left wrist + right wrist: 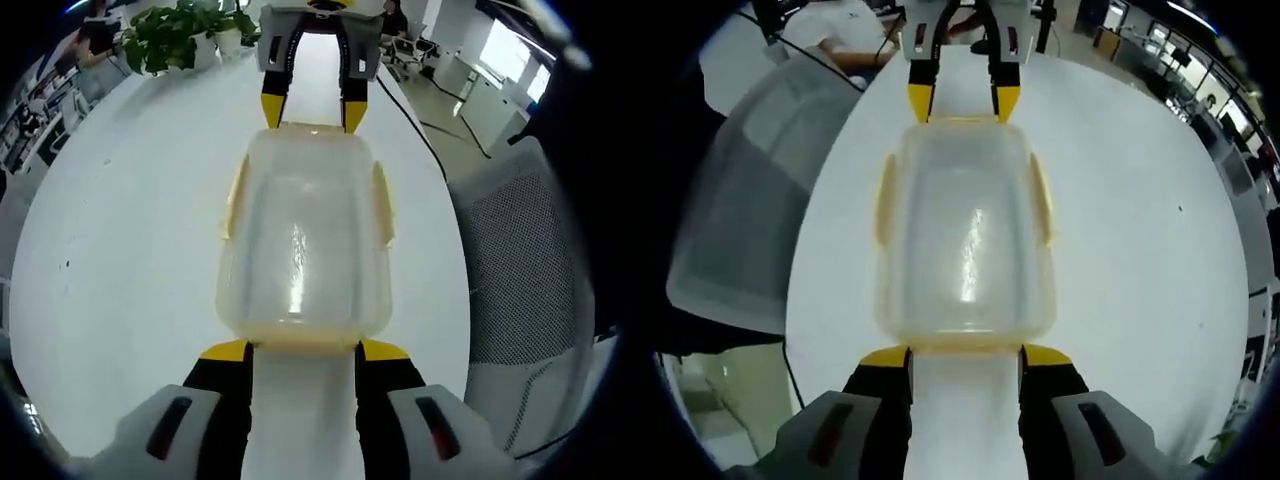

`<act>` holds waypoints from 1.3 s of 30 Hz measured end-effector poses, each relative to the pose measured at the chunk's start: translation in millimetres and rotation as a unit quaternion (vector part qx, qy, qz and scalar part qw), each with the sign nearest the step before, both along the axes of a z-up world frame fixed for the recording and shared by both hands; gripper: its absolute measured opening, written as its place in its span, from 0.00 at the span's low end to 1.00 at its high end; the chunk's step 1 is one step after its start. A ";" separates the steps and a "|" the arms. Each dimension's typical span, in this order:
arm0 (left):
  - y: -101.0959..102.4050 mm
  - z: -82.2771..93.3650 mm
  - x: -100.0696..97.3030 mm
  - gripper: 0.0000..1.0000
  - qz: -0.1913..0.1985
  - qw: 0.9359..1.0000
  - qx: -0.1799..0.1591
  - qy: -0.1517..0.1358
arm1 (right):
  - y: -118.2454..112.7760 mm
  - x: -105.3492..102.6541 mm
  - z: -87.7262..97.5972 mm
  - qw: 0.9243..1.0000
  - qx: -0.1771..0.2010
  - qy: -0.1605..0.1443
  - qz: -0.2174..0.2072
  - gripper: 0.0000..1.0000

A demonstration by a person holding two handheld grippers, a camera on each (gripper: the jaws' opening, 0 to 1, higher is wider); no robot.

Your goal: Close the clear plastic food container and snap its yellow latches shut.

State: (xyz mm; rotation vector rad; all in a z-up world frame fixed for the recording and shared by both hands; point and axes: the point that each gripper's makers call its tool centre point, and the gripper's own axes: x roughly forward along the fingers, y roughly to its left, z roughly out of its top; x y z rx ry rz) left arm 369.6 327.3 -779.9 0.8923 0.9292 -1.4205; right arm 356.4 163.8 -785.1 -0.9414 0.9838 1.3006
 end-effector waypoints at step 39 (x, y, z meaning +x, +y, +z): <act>5.6 27.6 7.7 0.35 0.240 0.959 -0.117 0.101 | -2.3 2.5 27.0 0.960 0.122 0.070 -0.242 0.40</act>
